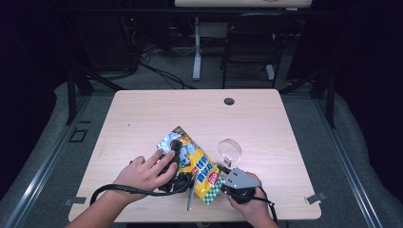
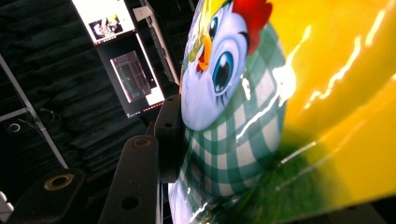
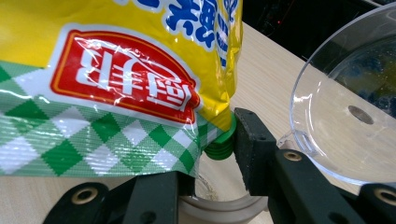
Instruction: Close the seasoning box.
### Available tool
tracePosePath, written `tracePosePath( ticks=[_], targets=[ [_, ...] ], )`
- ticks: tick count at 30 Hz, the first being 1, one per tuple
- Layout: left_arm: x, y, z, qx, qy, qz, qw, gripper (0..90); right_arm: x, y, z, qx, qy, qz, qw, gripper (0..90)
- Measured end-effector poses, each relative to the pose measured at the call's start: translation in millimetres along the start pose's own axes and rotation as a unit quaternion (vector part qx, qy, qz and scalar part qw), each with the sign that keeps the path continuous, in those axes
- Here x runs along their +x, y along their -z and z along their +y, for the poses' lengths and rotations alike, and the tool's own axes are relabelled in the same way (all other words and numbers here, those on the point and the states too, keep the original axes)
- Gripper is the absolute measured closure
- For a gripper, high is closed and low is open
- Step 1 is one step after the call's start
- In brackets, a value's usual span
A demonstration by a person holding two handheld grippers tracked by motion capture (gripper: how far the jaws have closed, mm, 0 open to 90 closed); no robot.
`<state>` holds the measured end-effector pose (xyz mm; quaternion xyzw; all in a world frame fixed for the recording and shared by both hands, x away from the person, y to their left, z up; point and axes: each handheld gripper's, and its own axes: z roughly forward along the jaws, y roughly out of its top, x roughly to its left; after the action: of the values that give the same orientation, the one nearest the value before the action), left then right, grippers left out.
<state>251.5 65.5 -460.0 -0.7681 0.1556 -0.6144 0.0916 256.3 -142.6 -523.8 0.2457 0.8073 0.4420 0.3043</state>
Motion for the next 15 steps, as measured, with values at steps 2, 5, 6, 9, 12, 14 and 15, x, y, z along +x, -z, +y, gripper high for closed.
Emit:
tracePosePath(
  ticks=[2,5,6,9,12,14,15],
  targets=[
    [1.2,0.6,0.5,-0.001,-0.006,0.0,1.0,63.1,0.1,0.1,0.1,0.0,0.0,0.001,1.0,70.6],
    [1.3,1.0,0.7,0.004,-0.006,-0.007,0.9999,63.1,-0.6,0.0,-0.2,-0.002,-0.003,0.004,1.0,70.6],
    [1.1,0.9,0.8,0.002,-0.006,-0.005,1.0,63.1,-0.7,-0.1,-0.3,-0.001,-0.004,0.004,1.0,70.6],
    [1.0,0.3,1.3,-0.001,-0.002,-0.008,1.0,63.3,-1.1,-0.1,-0.7,-0.001,-0.006,0.006,1.0,70.6],
    [1.2,0.4,1.6,0.001,-0.001,-0.005,1.0,63.3,-1.7,0.3,-0.8,0.0,-0.007,0.006,1.0,70.6],
    [1.6,0.4,1.9,0.001,-0.002,-0.007,1.0,63.4,-1.7,0.3,-1.0,-0.001,-0.008,0.007,0.9999,70.6],
    [2.3,0.8,2.2,0.004,-0.008,-0.006,0.9999,63.4,-1.8,0.3,-1.0,-0.001,-0.008,0.007,0.9999,70.6]
  ],
)
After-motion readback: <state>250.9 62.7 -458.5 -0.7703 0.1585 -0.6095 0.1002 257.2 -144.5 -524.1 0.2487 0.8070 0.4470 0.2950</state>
